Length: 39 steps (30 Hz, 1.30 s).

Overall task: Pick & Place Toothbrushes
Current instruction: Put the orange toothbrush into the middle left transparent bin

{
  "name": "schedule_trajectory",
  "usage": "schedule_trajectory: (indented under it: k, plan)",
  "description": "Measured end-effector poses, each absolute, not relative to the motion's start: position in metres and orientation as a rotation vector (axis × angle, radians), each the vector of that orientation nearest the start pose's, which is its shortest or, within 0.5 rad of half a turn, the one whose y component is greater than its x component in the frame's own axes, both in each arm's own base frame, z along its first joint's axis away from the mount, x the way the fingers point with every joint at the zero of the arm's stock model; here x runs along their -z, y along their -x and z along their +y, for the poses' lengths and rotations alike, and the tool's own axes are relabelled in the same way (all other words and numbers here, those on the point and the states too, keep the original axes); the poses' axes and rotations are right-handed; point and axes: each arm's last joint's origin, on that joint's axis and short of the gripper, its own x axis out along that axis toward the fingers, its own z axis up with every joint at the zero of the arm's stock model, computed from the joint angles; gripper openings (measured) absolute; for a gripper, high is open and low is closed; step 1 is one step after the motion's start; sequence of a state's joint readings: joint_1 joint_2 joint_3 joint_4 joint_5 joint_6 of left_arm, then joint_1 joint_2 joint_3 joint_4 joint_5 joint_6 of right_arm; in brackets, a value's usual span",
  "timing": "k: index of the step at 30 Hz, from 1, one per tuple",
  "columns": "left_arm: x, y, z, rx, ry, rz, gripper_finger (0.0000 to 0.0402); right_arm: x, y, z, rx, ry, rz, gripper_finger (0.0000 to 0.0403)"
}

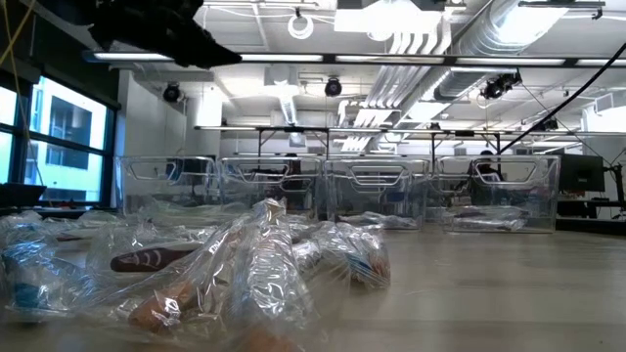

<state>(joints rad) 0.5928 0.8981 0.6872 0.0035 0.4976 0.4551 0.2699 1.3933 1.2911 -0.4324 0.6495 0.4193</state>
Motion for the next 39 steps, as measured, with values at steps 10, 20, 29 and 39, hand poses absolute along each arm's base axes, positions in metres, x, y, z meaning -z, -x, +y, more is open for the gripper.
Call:
schedule_trajectory:
  k: [10,20,29,39]
  plan:
    - [-0.311,-0.172,0.067,-0.067,-0.425,0.145,0.0,-0.339,-0.304,0.08,0.605,-0.327,0.302,0.0002]
    - [-0.311,-0.155,0.047,-0.066,-0.419,0.212,0.0,-0.31,-0.327,0.071,0.728,-0.445,0.31,0.0002]
    - [-0.307,-0.149,0.044,-0.133,-0.42,0.282,0.0,-0.293,-0.341,0.085,0.584,-0.606,0.388,0.0002]
    - [-0.306,-0.149,0.044,-0.126,-0.436,0.294,0.0,-0.293,-0.369,0.114,0.546,-0.57,0.365,0.0002]
